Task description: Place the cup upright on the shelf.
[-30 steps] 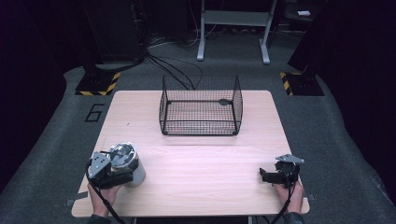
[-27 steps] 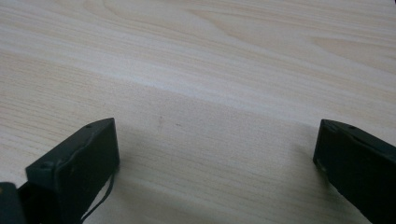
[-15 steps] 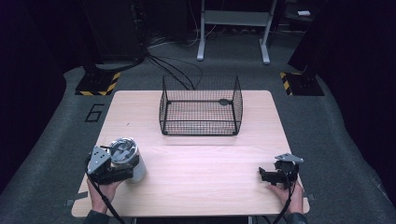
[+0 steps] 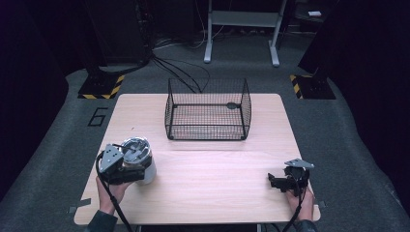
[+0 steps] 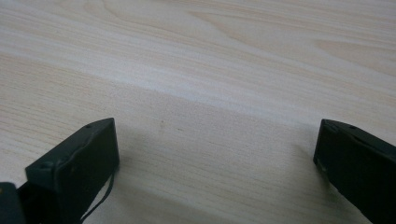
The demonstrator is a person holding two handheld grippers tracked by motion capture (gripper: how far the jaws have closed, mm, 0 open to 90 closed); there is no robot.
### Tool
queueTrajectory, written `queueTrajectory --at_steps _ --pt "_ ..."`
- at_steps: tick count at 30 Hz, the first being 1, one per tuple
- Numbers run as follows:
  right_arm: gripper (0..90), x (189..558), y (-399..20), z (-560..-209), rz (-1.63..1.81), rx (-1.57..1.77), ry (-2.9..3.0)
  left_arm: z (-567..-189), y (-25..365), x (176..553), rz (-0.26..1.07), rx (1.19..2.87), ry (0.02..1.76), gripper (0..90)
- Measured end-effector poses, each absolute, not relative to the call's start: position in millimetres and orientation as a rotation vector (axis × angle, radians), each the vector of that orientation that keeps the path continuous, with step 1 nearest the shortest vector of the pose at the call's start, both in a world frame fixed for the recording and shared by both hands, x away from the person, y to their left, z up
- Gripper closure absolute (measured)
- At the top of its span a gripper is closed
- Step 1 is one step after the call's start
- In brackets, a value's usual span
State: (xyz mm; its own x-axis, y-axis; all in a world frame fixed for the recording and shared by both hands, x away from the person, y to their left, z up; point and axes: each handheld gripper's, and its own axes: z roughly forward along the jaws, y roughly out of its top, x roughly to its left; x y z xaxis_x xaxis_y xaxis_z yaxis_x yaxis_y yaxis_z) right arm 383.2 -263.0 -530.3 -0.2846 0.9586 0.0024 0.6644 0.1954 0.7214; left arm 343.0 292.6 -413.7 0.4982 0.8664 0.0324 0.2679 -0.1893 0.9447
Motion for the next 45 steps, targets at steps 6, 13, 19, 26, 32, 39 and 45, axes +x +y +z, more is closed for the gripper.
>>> queueTrajectory --at_steps 6,13,19,26,32,39,45 --pt "0.0 383.2 -262.7 -530.3 0.868 1.516 2.021 -408.8 283.7 349.3 0.723 1.737 0.935 3.3" --pt "0.0 383.2 -262.7 -530.4 0.868 1.516 2.021 -405.9 274.2 355.7 0.707 1.760 0.907 3.3" --pt "0.0 383.2 -262.7 -530.3 0.868 1.516 2.021 -405.3 264.2 362.5 0.691 1.781 0.887 3.3" --pt "0.0 383.2 -262.6 -530.3 0.868 1.516 2.020 -401.8 253.4 370.2 0.675 1.796 0.859 3.3" --pt "0.0 383.2 -262.7 -530.3 0.867 1.516 2.020 -398.1 245.0 374.7 0.659 1.805 0.834 3.3" --pt "0.0 383.2 -262.6 -530.3 0.868 1.516 2.021 -394.2 234.3 379.8 0.631 1.829 0.808 3.3" --pt "0.0 383.2 -262.6 -530.3 0.867 1.517 2.020 -389.0 223.9 384.2 0.606 1.821 0.783 3.3"
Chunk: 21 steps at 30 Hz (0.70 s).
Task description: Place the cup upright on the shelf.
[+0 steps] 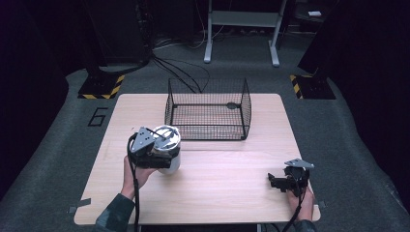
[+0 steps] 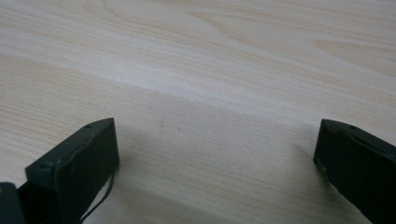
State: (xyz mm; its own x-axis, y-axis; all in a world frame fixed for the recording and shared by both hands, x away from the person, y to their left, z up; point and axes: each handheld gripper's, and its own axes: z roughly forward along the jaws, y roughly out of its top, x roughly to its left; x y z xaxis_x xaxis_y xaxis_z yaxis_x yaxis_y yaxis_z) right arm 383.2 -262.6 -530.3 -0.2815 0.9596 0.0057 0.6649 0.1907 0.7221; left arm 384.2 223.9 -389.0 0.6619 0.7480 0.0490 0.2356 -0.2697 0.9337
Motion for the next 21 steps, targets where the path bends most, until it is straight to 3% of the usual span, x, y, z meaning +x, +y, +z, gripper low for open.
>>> queueTrajectory --at_steps 21 --pt "0.0 383.2 -262.6 -530.3 0.866 1.517 2.020 -363.8 192.3 403.8 0.560 1.821 0.705 3.3"
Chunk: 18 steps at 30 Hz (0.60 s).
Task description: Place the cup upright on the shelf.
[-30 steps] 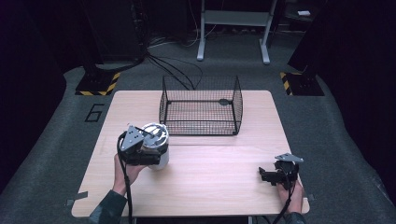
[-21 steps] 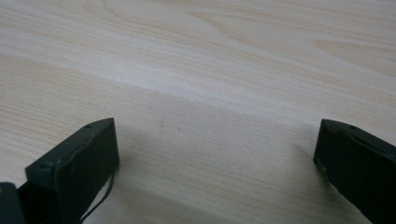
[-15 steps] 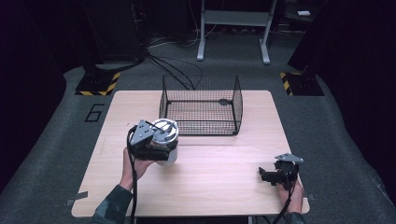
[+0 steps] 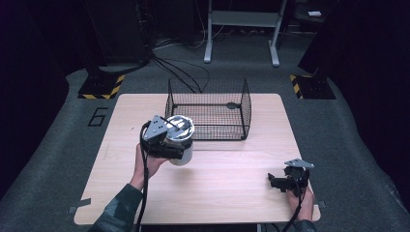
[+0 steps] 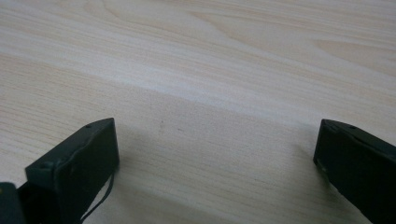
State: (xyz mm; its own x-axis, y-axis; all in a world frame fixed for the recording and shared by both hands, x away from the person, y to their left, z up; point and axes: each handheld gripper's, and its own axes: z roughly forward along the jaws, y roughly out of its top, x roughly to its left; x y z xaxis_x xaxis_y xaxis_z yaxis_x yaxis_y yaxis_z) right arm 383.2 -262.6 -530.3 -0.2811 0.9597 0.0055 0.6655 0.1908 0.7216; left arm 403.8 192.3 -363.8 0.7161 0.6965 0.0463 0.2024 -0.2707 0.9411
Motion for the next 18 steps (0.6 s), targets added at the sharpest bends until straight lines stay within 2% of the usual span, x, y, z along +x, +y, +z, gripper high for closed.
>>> queueTrajectory --at_steps 18 --pt "0.0 383.2 -262.5 -530.3 0.866 1.518 2.020 -345.1 172.9 421.0 0.514 1.813 0.665 3.4"
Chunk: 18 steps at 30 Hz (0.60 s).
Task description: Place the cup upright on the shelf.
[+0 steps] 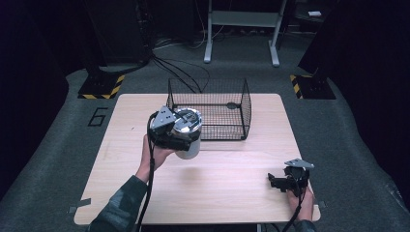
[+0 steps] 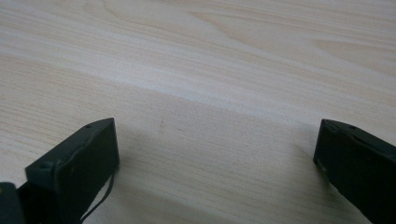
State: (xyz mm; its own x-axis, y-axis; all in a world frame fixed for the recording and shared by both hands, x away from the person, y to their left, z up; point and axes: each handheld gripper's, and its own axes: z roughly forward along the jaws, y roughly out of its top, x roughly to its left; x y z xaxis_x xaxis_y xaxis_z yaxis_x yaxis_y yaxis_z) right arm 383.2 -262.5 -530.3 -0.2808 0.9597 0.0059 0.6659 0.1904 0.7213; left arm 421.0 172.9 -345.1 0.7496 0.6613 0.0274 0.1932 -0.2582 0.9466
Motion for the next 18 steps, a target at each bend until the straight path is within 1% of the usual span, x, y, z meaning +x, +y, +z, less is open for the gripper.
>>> queueTrajectory --at_steps 18 --pt "0.0 383.2 -262.5 -530.3 0.867 1.518 2.020 -325.0 165.4 433.8 0.485 1.787 0.649 3.4"
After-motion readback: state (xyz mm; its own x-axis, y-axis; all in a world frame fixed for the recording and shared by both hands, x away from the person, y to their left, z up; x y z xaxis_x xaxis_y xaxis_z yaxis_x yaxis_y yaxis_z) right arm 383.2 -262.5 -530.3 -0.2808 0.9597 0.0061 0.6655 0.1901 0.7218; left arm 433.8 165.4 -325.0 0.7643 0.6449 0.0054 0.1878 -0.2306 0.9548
